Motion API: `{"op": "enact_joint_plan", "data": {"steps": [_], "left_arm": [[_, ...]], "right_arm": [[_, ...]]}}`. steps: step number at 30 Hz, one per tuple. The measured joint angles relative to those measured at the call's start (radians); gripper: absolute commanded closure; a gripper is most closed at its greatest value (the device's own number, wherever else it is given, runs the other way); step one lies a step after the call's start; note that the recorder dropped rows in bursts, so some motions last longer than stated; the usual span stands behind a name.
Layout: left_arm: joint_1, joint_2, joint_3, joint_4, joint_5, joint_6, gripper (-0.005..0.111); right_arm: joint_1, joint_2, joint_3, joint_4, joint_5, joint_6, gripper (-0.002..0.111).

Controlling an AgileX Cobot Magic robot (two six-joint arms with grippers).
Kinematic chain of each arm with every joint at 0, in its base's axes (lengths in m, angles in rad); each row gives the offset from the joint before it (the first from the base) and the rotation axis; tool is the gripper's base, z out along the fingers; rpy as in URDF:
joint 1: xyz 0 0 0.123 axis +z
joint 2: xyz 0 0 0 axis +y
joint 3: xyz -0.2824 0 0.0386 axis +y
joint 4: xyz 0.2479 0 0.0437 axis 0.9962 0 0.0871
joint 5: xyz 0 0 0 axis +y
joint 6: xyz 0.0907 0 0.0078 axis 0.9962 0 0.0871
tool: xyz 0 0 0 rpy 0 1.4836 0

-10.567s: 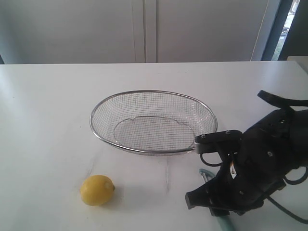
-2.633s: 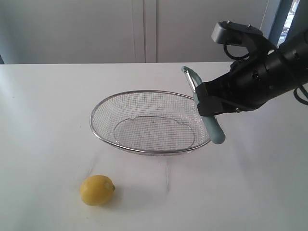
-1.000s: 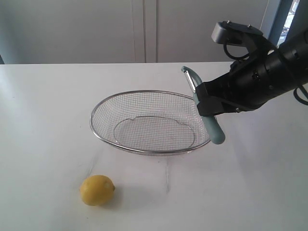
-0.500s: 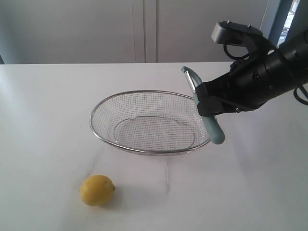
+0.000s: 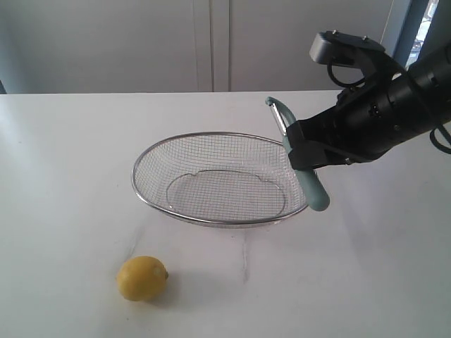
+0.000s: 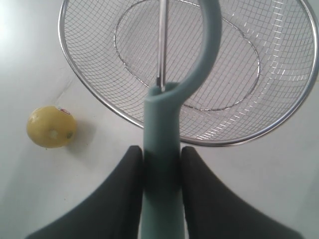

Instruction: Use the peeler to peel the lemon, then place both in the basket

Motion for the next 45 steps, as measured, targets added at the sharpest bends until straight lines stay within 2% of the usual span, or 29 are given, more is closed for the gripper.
{"op": "enact_joint_plan", "data": {"steps": [20, 34, 45], "left_arm": [[-0.012, 0.268, 0.0, -0.216, 0.016, 0.177, 0.107], [-0.23, 0.425, 0.0, -0.216, -0.089, 0.315, 0.107], [-0.325, 0.55, -0.004, -0.217, -0.137, 0.481, 0.107]], "right_arm": [[0.0, 0.0, 0.0, 0.0, 0.0, 0.0, 0.108], [0.0, 0.0, 0.0, 0.0, 0.0, 0.0, 0.108], [0.0, 0.0, 0.0, 0.0, 0.0, 0.0, 0.108]]}}
